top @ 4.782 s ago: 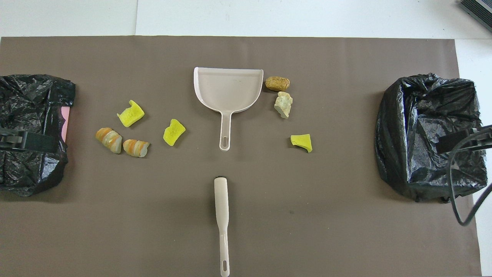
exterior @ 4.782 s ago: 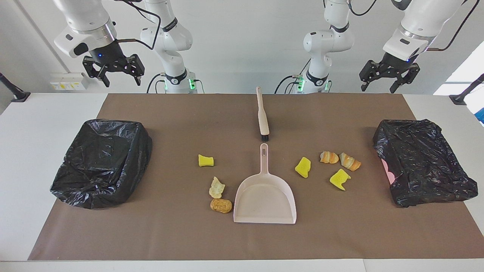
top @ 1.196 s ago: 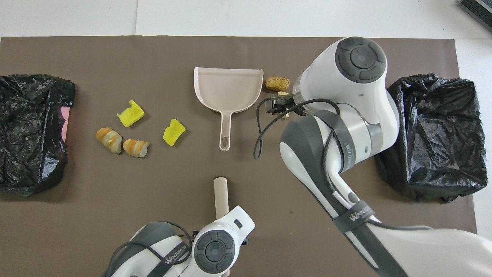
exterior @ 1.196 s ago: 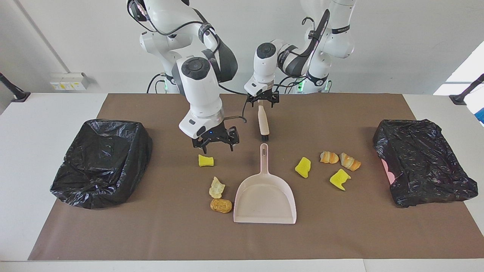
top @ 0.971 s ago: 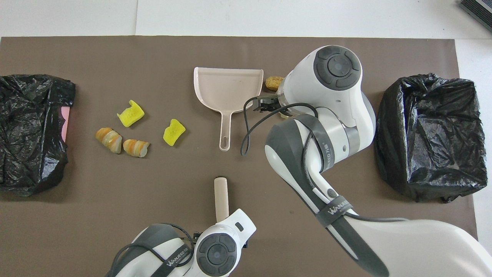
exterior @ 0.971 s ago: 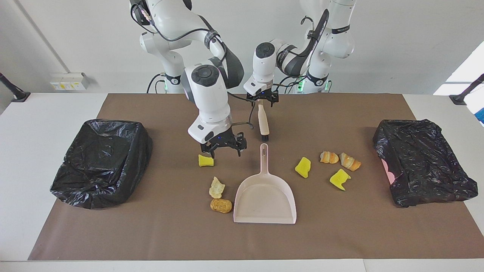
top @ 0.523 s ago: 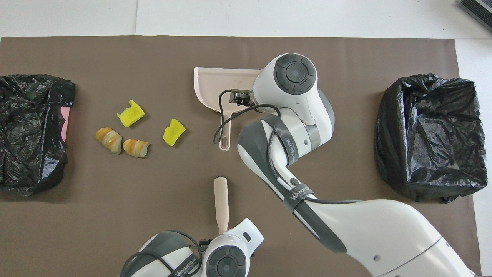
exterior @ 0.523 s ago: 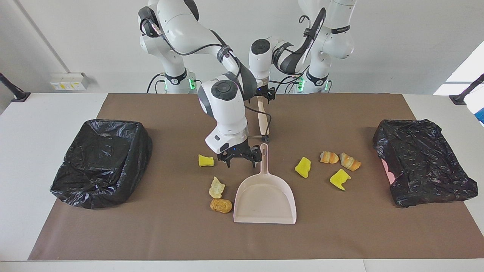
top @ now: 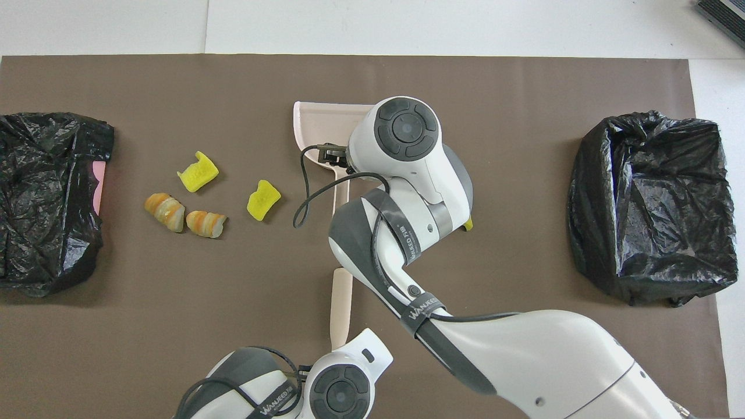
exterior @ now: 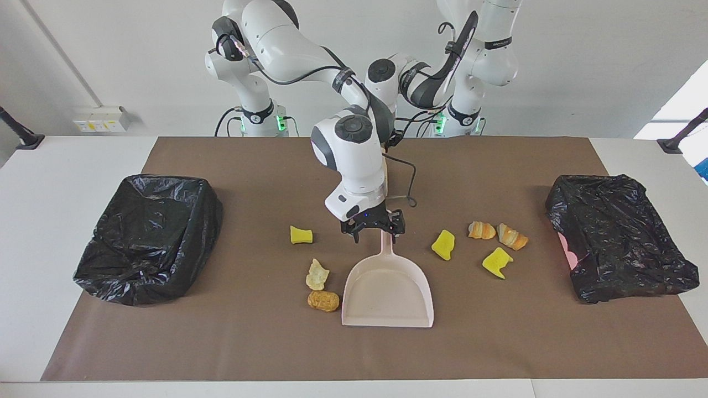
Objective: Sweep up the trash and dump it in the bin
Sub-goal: 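Grasp the dustpan with the right gripper while the left gripper grasps the brush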
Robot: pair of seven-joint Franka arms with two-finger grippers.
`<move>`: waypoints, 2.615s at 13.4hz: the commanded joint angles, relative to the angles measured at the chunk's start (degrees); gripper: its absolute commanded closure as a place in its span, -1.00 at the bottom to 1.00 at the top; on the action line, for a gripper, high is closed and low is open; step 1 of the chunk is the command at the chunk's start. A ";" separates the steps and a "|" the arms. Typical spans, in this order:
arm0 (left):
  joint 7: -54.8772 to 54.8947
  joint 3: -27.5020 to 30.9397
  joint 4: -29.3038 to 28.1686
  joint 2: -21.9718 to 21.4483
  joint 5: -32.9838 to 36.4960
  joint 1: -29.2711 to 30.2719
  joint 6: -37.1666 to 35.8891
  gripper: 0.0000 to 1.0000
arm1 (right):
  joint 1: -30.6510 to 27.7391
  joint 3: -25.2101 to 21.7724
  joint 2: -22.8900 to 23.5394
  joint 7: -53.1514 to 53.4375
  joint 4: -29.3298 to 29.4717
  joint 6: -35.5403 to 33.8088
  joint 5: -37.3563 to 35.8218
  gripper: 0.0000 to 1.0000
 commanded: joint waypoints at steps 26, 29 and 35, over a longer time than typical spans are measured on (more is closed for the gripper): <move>26.01 0.91 12.70 0.68 5.24 52.60 -8.99 1.00 | 4.00 0.09 2.97 2.42 -1.16 -2.30 -7.05 0.02; 29.07 0.91 12.44 2.89 7.96 51.81 -7.20 1.00 | 4.09 0.18 2.10 2.42 -1.51 -3.19 -6.96 1.00; 33.04 0.91 12.88 4.04 12.45 52.16 -9.75 1.00 | 2.34 0.18 -3.52 -9.67 -3.78 -9.25 -6.70 1.00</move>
